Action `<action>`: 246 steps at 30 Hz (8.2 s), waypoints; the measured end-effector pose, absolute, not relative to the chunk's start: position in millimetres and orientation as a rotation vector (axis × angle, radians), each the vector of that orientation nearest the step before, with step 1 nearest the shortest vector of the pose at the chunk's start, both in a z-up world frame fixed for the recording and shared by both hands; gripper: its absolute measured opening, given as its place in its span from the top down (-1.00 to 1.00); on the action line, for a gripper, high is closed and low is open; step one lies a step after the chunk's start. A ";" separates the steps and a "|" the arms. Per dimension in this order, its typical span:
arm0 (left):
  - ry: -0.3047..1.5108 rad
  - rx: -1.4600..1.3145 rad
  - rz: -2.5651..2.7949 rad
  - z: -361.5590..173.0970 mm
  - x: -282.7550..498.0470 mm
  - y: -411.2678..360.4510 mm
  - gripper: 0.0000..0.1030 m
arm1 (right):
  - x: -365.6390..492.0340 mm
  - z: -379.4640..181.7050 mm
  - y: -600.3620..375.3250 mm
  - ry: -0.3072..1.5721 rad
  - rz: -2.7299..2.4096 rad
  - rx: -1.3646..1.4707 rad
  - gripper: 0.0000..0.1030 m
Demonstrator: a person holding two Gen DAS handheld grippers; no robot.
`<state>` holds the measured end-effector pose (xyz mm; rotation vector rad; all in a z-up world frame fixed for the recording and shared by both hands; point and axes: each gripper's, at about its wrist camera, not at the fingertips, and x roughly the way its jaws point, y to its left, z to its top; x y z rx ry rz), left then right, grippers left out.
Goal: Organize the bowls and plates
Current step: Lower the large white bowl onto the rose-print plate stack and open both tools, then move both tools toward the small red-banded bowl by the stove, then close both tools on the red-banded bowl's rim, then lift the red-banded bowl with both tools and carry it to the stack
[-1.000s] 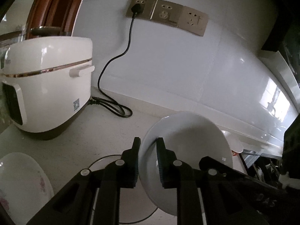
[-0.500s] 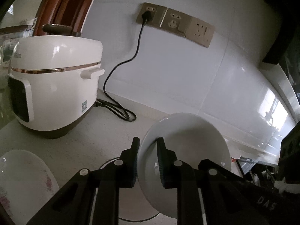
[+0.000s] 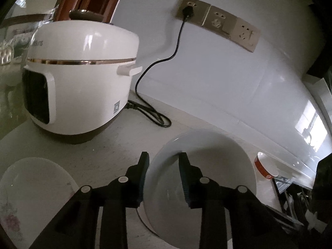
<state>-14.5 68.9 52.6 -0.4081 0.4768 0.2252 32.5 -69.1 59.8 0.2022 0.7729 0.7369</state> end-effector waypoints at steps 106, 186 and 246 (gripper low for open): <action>0.705 -0.115 -0.031 53.7 96.3 -129.3 -1.00 | 80.4 58.9 -308.1 0.669 0.002 0.625 -0.71; 0.943 -0.181 -0.323 -9.0 127.2 -141.5 0.52 | 38.9 26.1 -265.9 0.956 0.112 0.405 0.35; 0.599 -0.250 -0.022 57.2 48.3 -63.2 0.78 | 55.0 58.2 -219.0 0.877 0.510 0.446 0.59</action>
